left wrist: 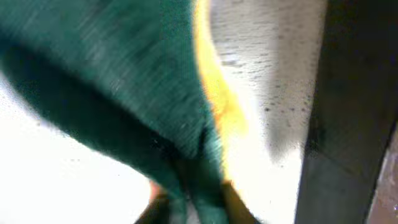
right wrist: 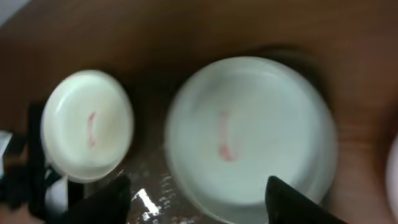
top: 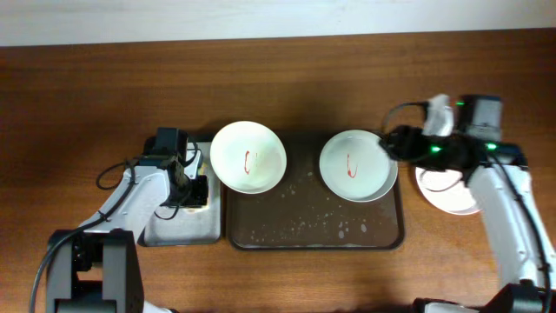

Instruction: Clean dirty plates on tray and stack at the side

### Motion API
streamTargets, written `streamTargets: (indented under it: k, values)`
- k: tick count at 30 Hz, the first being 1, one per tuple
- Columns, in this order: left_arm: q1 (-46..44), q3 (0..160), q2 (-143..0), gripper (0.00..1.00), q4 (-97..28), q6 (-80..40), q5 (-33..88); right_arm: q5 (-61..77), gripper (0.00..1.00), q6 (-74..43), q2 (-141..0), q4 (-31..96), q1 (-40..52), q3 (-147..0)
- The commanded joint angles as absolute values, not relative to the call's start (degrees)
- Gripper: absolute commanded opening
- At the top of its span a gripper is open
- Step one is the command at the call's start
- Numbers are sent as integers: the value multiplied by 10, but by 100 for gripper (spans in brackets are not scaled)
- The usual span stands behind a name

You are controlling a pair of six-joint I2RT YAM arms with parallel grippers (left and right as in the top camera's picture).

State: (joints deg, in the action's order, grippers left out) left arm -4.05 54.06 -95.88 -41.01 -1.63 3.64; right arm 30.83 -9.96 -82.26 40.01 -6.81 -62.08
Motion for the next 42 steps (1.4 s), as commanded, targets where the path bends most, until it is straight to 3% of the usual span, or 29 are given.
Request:
streamTargets:
  k: [1, 3, 4, 5, 6, 7, 11, 13, 14, 17, 19, 22, 28, 29, 30, 31, 32, 34, 37, 40, 42]
  values:
    - [-39, 544, -949, 0, -428, -17, 43, 279, 66, -96, -853, 374, 41, -630]
    - [-39, 544, -949, 0, -443, -17, -1, 276, 65, -99, -899, 340, 107, -630]
    - [-39, 544, -949, 12, -448, -17, -21, 276, 65, -99, -921, 325, 128, -630]
    - [-40, 544, -949, 35, -449, -17, -23, 276, 65, -99, -947, 304, 150, -630]
    - [-40, 544, -949, 49, -449, -17, -24, 276, 64, -100, -980, 275, 173, -630]
    - [-40, 544, -949, 52, -449, -17, -23, 276, 63, -110, -998, 253, 184, -630]
    - [-40, 544, -949, 52, -447, -17, -23, 264, 61, -143, -1079, 130, 230, -630]
    - [-40, 544, -949, 52, -446, -17, -23, 227, 54, -190, -1105, 115, 246, -630]
    - [-40, 544, -949, 52, -446, -17, -23, 224, 45, -201, -1114, 105, 256, -630]
    - [-40, 544, -949, 51, -447, -17, -23, 218, 32, -221, -1120, 103, 272, -630]
    - [-40, 544, -949, 51, -447, -17, -23, 213, 14, -257, -1120, 107, 279, -630]
    - [-40, 544, -949, 51, -446, -17, -23, 214, 4, -265, -1113, 153, 269, -630]
    - [-40, 544, -949, 51, -437, -17, -23, 214, 4, -266, -1020, 435, 262, -630]
    - [-40, 544, -949, 50, -437, -17, -23, 214, 9, -257, -1001, 454, 262, -630]
    - [-40, 544, -949, 51, -436, -17, -23, 214, 23, -245, -981, 457, 262, -630]
    - [-40, 544, -949, 51, -436, -17, -23, 209, 64, -207, -956, 431, 262, -631]
    - [-40, 544, -949, 51, -436, -17, -23, 207, 76, -170, -950, 403, 262, -631]
    - [-40, 544, -949, 51, -436, -17, -23, 197, 67, -71, -951, 316, 262, -631]
    - [-40, 544, -949, 52, -436, -17, -23, 160, 65, 8, -983, 218, 263, -631]
    - [-40, 544, -949, 54, -435, -17, -23, 161, 56, 41, -1038, 216, 263, -631]
    - [-40, 544, -949, 54, -435, -17, -23, 163, 55, 41, -1066, 216, 263, -631]
